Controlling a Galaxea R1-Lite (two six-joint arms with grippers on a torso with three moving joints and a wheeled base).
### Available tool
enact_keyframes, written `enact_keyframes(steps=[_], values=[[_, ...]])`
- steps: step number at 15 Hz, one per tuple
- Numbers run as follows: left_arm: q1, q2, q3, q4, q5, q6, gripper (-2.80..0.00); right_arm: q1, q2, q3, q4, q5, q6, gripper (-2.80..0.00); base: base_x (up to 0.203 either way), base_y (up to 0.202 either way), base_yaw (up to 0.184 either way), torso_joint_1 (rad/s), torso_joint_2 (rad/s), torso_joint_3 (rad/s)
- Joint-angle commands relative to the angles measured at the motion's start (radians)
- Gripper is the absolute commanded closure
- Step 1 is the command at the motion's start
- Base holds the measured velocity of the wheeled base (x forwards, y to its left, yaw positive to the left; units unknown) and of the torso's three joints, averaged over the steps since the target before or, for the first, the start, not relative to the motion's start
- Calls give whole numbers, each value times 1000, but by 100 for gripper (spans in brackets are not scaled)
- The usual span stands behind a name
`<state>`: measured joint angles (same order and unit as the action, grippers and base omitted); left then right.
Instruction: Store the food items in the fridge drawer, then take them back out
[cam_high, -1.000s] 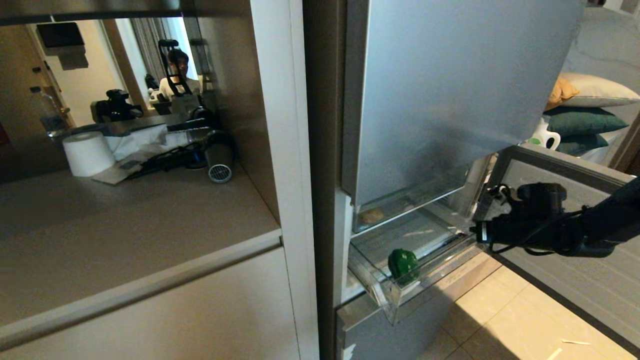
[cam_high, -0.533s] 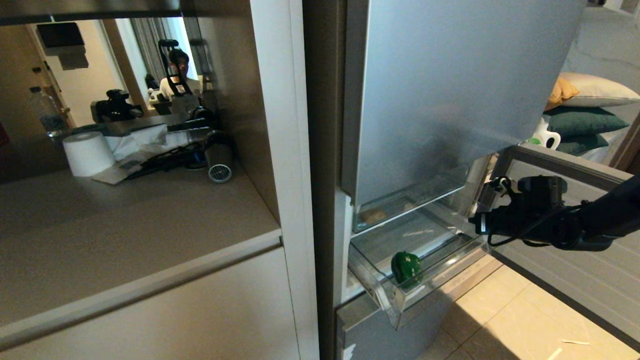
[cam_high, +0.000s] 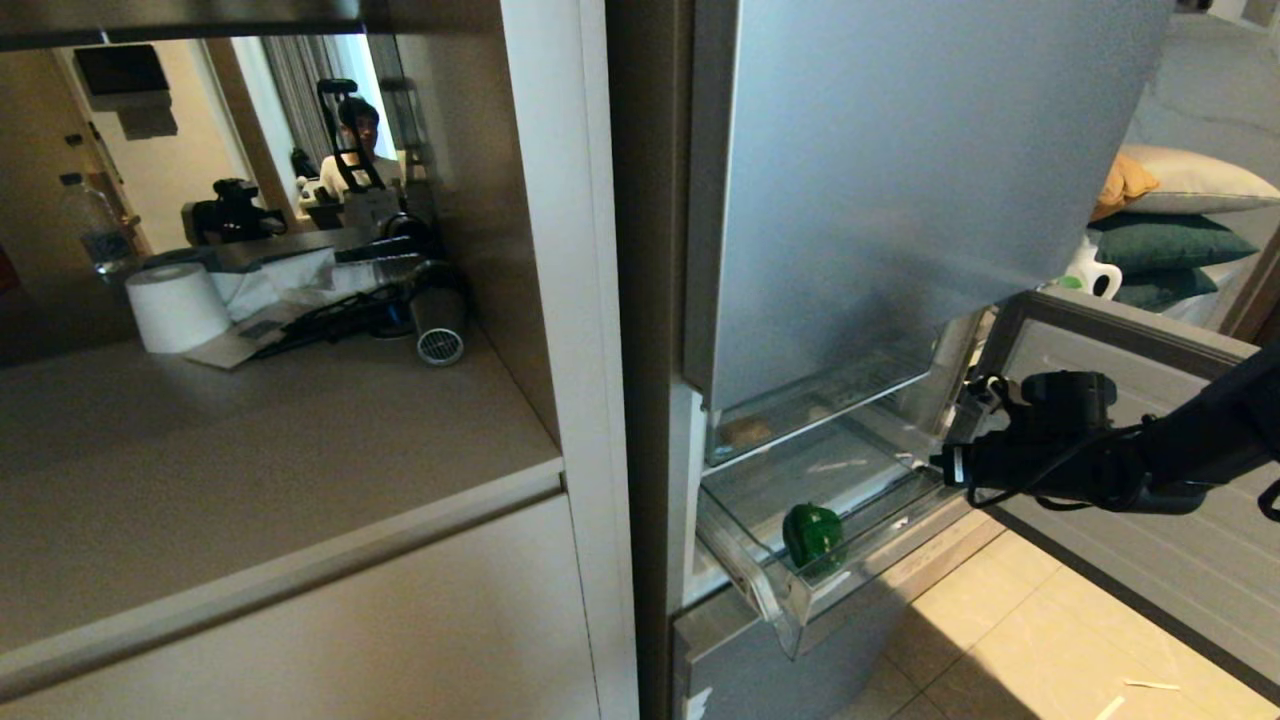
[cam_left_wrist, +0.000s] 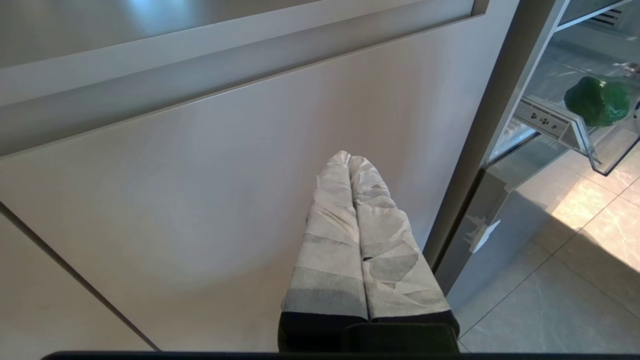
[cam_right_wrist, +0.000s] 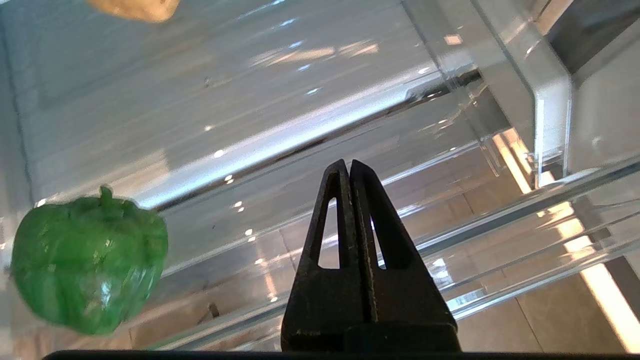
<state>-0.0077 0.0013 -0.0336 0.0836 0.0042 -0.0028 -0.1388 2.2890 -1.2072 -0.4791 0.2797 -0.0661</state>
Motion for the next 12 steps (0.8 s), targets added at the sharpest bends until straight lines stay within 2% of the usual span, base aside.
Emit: enact_keyframes(steps=[1, 6, 12], values=[[0, 0, 0, 1, 0, 0, 0, -15, -15, 24, 17, 0, -6, 0, 0, 0, 0, 0, 0, 0], [0, 0, 0, 1, 0, 0, 0, -69, -71, 102, 39, -1, -23, 0, 0, 0, 0, 0, 0, 0], [0, 0, 0, 1, 0, 0, 0, -82, -154, 189, 39, -1, -49, 0, 0, 0, 0, 0, 0, 0]])
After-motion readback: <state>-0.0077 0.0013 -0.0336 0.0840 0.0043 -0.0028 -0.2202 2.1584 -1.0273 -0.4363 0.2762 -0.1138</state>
